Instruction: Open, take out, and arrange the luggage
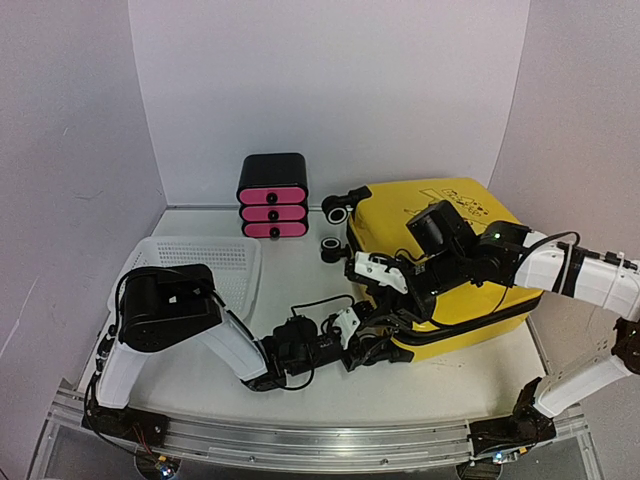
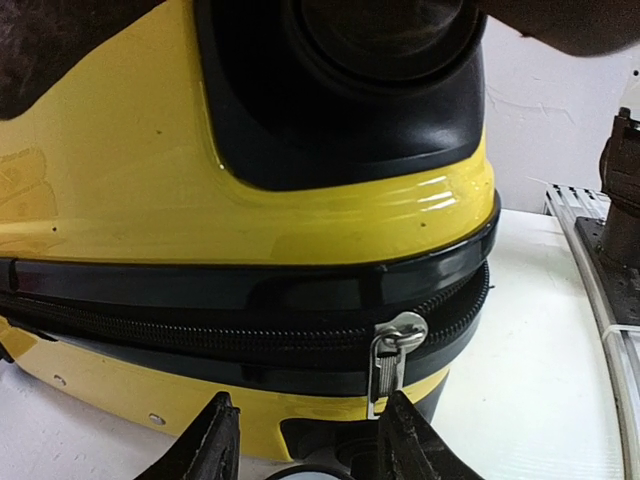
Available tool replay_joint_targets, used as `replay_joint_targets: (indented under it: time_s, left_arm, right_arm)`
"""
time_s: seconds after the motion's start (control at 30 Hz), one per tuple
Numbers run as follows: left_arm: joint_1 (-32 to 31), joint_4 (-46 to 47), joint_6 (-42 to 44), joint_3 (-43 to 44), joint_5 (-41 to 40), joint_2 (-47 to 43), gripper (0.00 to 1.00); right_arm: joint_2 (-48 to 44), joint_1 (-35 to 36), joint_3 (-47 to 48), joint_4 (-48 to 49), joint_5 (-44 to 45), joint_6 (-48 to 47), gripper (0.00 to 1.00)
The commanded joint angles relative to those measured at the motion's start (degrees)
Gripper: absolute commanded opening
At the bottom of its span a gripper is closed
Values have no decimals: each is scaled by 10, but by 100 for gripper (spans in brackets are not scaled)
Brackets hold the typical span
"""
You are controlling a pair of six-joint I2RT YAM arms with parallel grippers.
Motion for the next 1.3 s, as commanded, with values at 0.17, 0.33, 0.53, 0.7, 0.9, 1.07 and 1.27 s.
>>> replay_joint_targets:
  time_s: [0.17,0.33,0.53,0.7,0.9,1.07,1.27]
  left_arm:
    - [-46,111,91,-3,91,-20,47]
    - [-45,111,114,-16,76,-26,51]
    - [-46,111,128,-31,91,-34,60]
    - [-45,111,118,-6,88,-13,64]
    - [-47,111,125,48,-58,19,60]
    - [-41,111,130,67,-153,33,58]
    - [-28,110,120,78,-138,45,49]
  right_arm:
    - [-42,-31,2,104,0,16,0]
    - [-29,-72,25,55,-116,-1,0]
    - [13,-118,61,-14,-199,-38,0]
    - [50,-138,100,-21,-266,-9,0]
    - [62,-138,108,-19,-271,17,0]
    - [58,-138,118,-19,-271,32,0]
    - [54,-138,125,-18,-275,34,0]
